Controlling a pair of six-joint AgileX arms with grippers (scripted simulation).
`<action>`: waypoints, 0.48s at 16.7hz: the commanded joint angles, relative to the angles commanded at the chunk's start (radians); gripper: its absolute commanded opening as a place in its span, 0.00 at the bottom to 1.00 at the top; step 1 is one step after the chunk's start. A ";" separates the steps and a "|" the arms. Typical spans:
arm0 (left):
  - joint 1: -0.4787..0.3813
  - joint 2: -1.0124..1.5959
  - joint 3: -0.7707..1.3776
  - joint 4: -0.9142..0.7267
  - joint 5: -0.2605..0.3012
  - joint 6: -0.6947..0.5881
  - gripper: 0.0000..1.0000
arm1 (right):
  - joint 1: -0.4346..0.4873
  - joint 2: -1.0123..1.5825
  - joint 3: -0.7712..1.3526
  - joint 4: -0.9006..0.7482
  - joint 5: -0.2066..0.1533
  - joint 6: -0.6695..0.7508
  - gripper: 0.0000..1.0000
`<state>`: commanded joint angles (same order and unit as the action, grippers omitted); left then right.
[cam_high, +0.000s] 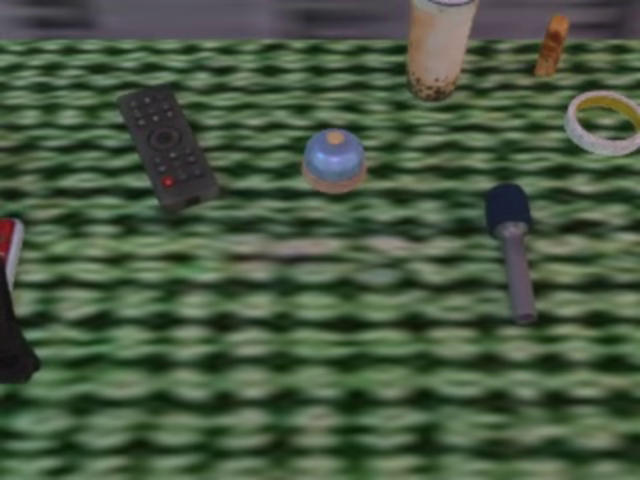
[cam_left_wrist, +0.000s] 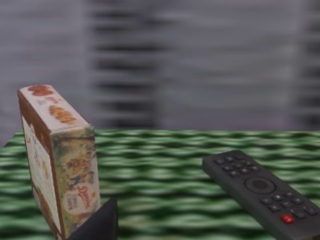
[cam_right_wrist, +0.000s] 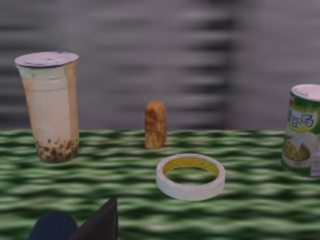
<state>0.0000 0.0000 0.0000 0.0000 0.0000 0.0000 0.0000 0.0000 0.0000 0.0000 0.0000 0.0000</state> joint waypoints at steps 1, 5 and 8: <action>0.000 0.000 0.000 0.000 0.000 0.000 1.00 | 0.000 0.000 0.000 0.000 0.000 0.000 1.00; 0.000 0.000 0.000 0.000 0.000 0.000 1.00 | 0.026 0.062 0.060 -0.043 -0.001 0.021 1.00; 0.000 0.000 0.000 0.000 0.000 0.000 1.00 | 0.074 0.221 0.198 -0.144 0.007 0.069 1.00</action>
<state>0.0000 0.0000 0.0000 0.0000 0.0000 0.0000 0.0739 0.2206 0.1982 -0.1436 0.0067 0.0686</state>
